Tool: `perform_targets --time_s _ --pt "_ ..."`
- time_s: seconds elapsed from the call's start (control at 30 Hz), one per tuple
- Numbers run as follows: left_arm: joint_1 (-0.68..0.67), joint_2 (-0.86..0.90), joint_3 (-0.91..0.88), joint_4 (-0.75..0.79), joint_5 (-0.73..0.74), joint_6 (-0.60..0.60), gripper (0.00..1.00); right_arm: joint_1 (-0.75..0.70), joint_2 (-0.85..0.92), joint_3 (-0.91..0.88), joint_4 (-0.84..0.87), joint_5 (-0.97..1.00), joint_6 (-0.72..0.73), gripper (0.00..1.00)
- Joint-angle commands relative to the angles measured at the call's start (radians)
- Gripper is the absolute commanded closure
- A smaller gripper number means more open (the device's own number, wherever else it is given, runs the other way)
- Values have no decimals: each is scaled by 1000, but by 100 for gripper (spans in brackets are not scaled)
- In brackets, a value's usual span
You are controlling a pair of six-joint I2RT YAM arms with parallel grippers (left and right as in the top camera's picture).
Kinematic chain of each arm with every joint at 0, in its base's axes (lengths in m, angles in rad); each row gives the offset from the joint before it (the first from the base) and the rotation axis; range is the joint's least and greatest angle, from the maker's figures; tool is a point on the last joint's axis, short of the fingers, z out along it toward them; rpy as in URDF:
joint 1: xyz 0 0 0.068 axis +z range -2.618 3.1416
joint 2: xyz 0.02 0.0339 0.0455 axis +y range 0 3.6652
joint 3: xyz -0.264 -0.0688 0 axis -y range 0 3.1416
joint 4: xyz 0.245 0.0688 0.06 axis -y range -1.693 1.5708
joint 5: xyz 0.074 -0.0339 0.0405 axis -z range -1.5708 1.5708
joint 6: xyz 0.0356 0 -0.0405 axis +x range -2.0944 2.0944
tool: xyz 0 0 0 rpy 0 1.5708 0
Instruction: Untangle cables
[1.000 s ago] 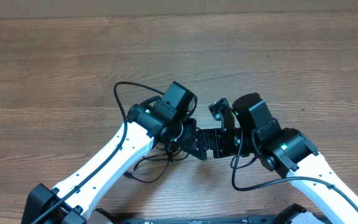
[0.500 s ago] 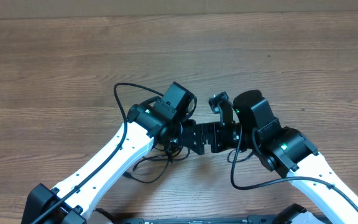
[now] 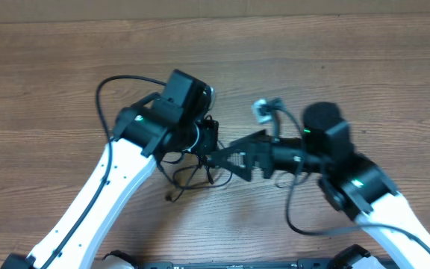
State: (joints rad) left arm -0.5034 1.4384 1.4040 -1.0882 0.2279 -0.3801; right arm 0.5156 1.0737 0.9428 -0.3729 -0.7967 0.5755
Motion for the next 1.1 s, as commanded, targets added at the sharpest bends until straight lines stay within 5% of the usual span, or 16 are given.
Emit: perform_targets --time_s 0.0,0.17,0.27,0.63,0.73,0.8,0.9,1.07 --pt "12 -55 30 -17 8 64 96 -64 -148 35 -116 99 5 0" --pt "13 -100 30 -19 10 63 96 -130 -333 52 -474 460 77 0" --pt "12 -120 30 -7 10 63 96 -135 -396 52 -564 487 91 0" --pt "12 -151 30 87 115 82 96 -134 -373 -4 -586 323 101 0" --pt "13 -152 31 120 206 180 95 -134 -340 -34 -551 294 248 1" --pt "13 -152 32 138 243 219 96 -134 -311 -51 -544 294 366 12" --pt "13 -158 32 151 248 224 96 -131 -254 -55 -538 285 457 44" --pt "12 -165 32 151 248 223 96 -92 -139 -55 -433 175 540 48"
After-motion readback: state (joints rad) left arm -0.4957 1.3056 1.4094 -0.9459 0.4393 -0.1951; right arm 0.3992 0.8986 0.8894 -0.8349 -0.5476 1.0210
